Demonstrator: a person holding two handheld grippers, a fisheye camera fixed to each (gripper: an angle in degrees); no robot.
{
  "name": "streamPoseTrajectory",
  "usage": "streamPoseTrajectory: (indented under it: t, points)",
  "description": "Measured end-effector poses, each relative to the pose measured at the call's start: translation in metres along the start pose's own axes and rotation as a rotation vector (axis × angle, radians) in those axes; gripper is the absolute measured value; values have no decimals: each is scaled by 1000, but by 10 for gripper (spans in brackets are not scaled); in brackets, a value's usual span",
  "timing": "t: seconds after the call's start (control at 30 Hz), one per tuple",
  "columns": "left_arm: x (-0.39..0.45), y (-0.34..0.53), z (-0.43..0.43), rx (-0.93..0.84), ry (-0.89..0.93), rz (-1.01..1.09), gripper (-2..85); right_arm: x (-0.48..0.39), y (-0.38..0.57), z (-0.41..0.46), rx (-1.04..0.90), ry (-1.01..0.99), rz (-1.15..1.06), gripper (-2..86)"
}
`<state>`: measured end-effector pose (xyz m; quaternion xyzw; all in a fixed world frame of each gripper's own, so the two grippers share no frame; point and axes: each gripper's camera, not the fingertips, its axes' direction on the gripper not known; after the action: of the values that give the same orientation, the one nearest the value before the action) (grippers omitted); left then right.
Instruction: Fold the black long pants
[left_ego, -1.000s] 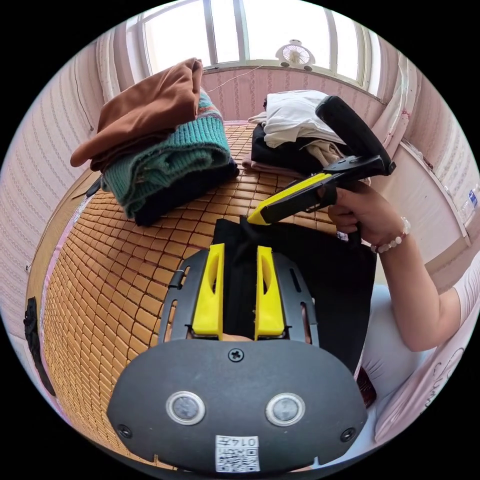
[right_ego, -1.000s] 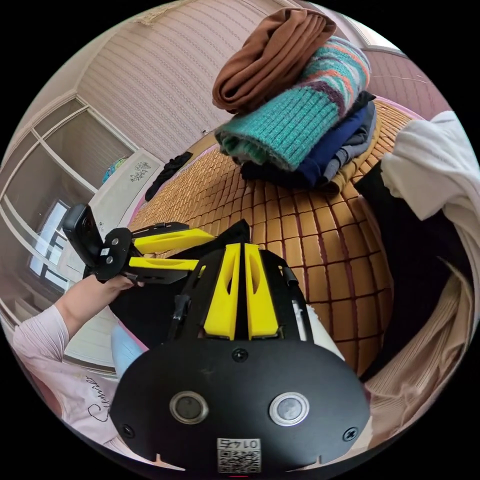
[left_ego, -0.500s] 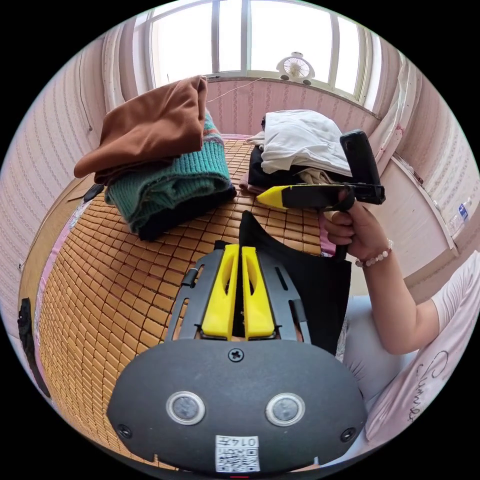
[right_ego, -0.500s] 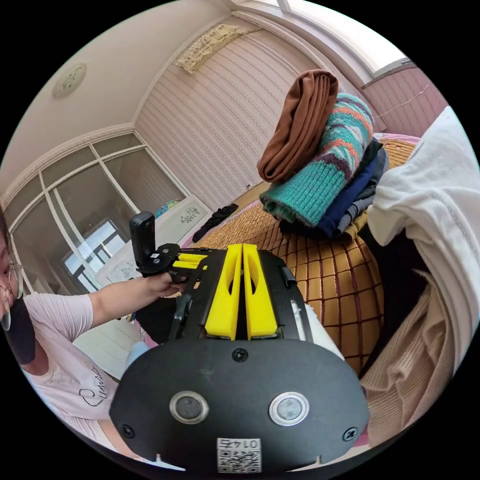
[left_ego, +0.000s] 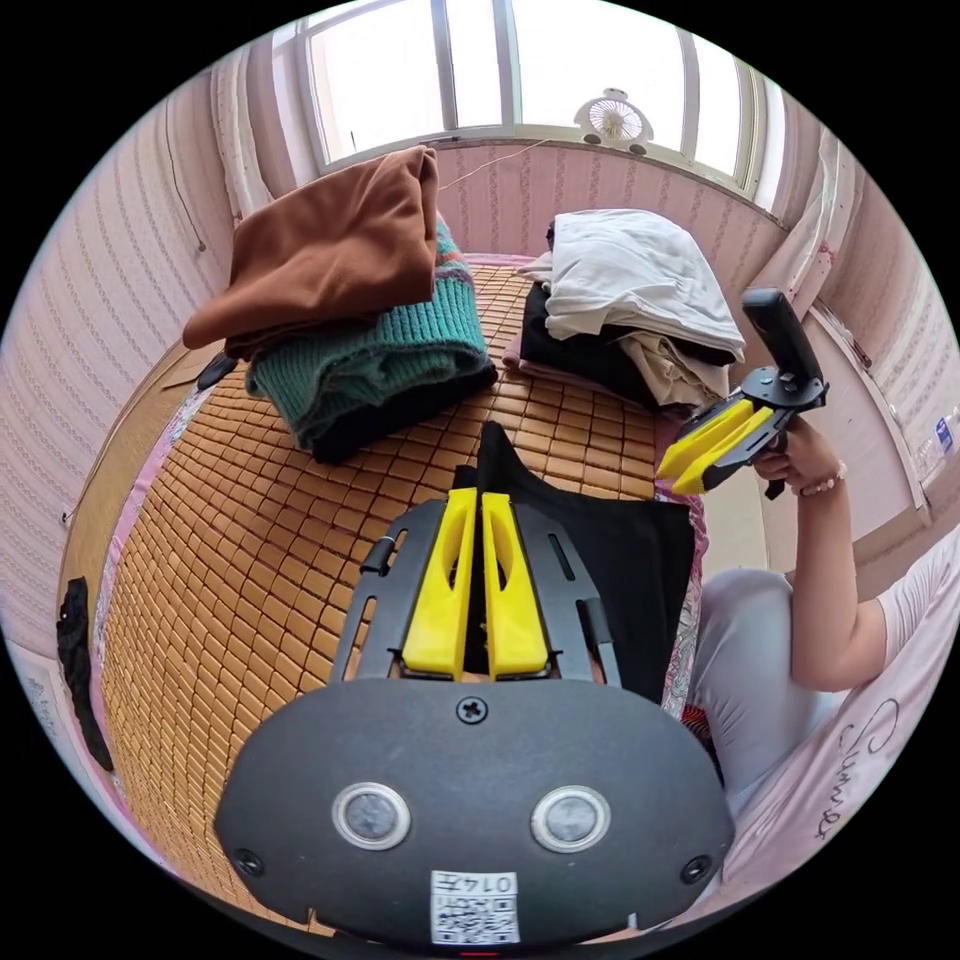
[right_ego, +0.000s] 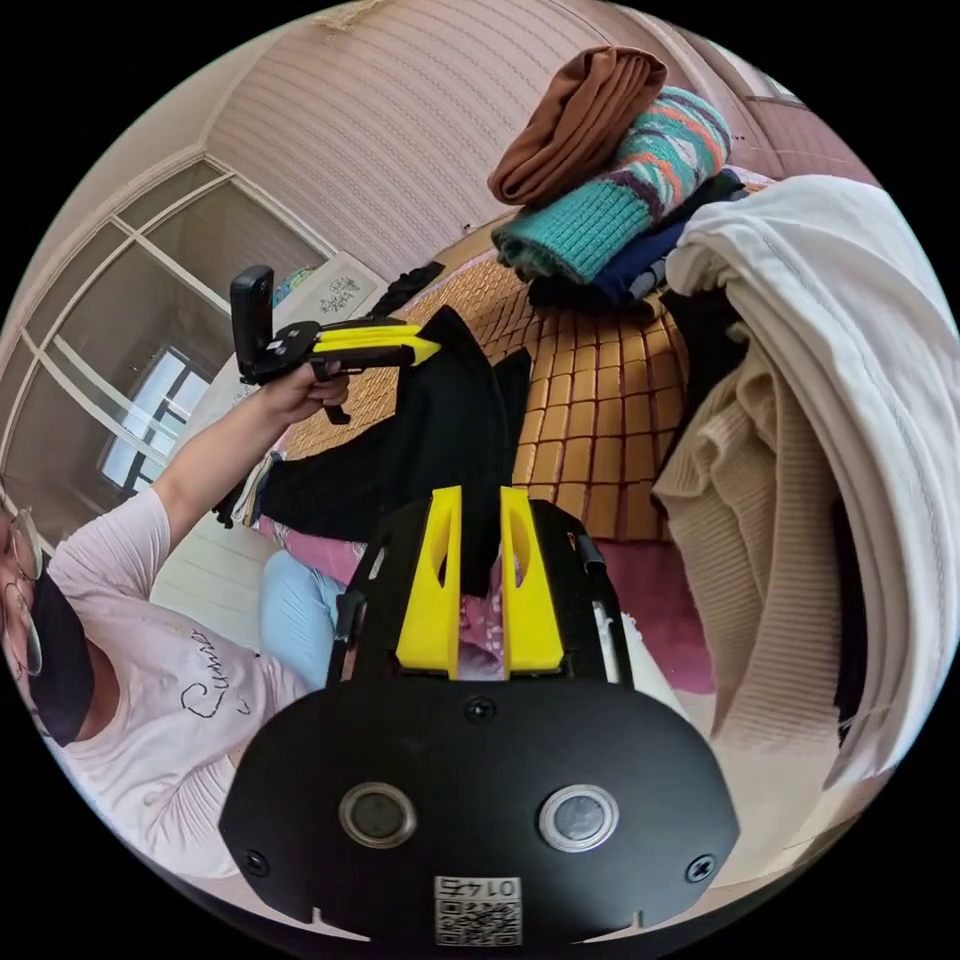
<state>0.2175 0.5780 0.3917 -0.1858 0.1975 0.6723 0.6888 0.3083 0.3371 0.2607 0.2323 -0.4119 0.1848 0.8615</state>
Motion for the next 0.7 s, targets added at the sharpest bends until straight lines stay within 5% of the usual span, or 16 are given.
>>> streamPoseTrajectory:
  t: [0.23,0.7]
  points:
    - [-2,-17,-7,-22,-5,4,-9,4,-3,24,-183,-25,-54,10]
    - [-22,-38,78,-274,-33,-74,37,4,-7,22,-235,-42,-84,8]
